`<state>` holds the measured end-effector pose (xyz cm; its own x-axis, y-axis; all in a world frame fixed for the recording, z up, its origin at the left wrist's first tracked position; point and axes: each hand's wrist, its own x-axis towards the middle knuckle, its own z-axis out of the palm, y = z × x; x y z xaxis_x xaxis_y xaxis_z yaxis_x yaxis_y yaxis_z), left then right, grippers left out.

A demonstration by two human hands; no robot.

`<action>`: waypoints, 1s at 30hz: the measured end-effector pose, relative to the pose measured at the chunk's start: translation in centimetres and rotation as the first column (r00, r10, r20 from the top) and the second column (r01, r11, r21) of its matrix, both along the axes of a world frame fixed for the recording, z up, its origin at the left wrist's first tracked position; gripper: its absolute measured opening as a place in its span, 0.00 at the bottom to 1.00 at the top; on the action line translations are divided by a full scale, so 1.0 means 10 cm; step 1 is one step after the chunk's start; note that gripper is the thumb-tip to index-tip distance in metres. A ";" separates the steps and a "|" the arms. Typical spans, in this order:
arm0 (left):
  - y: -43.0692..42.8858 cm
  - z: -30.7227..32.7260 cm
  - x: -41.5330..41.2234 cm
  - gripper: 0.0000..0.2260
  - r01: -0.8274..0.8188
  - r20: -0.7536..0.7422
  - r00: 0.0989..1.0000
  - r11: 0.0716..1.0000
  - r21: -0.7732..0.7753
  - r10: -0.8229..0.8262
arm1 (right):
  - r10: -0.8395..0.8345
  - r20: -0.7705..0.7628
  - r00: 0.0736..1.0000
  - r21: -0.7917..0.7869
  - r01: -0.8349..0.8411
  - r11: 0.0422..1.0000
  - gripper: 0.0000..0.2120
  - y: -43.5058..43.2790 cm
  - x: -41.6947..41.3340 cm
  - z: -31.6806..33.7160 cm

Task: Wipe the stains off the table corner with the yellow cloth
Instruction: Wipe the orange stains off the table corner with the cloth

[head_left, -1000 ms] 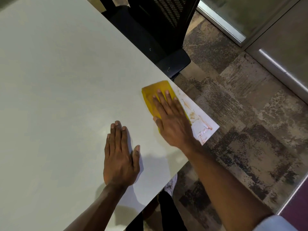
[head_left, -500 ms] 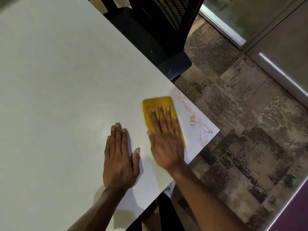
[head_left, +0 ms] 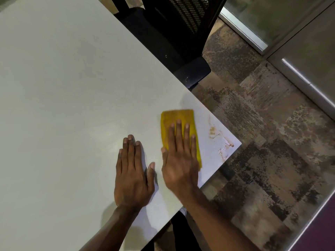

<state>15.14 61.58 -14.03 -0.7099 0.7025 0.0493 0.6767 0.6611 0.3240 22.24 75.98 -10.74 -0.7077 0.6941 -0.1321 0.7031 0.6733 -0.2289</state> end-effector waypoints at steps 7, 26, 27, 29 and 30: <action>0.00 -0.02 -0.01 0.35 -0.005 0.016 1.000 1.000 0.008 0.005 | 0.049 0.019 0.999 0.013 -0.049 0.999 0.31 0.61 -0.33 -0.06; 0.00 0.00 -0.01 0.34 -0.015 0.033 0.999 1.000 -0.021 0.015 | 0.041 0.007 0.999 0.006 -0.041 0.999 0.31 0.10 0.23 -0.07; 0.00 0.00 -0.01 0.34 -0.014 0.033 0.999 1.000 -0.017 0.015 | 0.019 0.010 1.000 0.008 -0.019 1.000 0.31 0.23 0.15 -0.08; 0.00 0.00 -0.01 0.34 -0.012 0.030 0.999 1.000 -0.007 0.012 | -0.029 0.029 0.999 0.030 0.028 0.999 0.31 0.50 -0.03 -0.10; 0.00 0.00 -0.01 0.34 -0.009 0.027 1.000 1.000 -0.002 0.009 | -0.052 0.039 0.998 0.037 0.051 0.998 0.31 0.61 -0.11 -0.09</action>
